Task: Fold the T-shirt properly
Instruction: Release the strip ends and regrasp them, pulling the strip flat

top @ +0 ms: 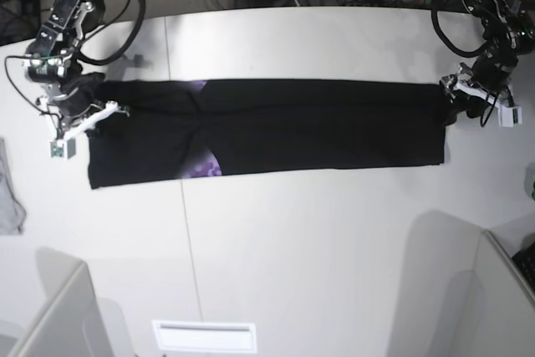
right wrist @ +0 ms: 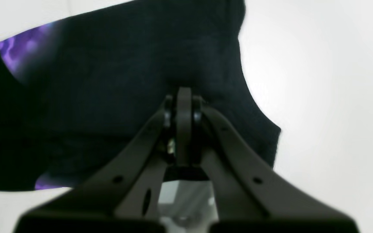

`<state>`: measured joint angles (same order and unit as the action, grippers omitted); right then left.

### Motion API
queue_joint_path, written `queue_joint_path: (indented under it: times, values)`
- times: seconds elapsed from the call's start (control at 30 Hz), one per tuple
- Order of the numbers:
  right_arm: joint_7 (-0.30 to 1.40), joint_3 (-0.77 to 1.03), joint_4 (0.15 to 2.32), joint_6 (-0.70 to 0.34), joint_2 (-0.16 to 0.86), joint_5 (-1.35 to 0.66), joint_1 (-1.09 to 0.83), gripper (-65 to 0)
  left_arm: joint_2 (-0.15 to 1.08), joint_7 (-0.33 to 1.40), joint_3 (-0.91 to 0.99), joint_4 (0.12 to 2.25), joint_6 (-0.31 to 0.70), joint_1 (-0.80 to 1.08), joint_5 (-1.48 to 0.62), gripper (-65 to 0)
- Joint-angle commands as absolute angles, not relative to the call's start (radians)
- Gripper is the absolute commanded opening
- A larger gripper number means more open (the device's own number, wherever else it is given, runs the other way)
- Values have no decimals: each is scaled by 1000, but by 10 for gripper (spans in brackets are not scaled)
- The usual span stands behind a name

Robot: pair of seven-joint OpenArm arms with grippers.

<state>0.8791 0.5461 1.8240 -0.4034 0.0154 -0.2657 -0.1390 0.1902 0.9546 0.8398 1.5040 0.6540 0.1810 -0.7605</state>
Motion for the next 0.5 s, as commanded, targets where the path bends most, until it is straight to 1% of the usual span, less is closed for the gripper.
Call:
queue_joint_path:
  times: [0.0,0.03,0.2,0.3,0.47]
  values:
    - [857,547,1839,-412,22,-280,-128,-650,220,937,834,1503,679,177,-780,-132]
    - [857,547,1839,-412,22,-280,-130,-650,222,937,823,1484,691,177,-780,-132]
    - [878,549,1845,-414,22,-280,-140,-650,237,937,811,1417,688,166,-779,-133]
    - [881,549,1845,-414,22,-280,-142,-650,252,935,759,1374,687,150,-779,-133]
    - [883,549,1845,-415,22,-280,-150,-650,263,934,725,1300,644,125,-779,-137]
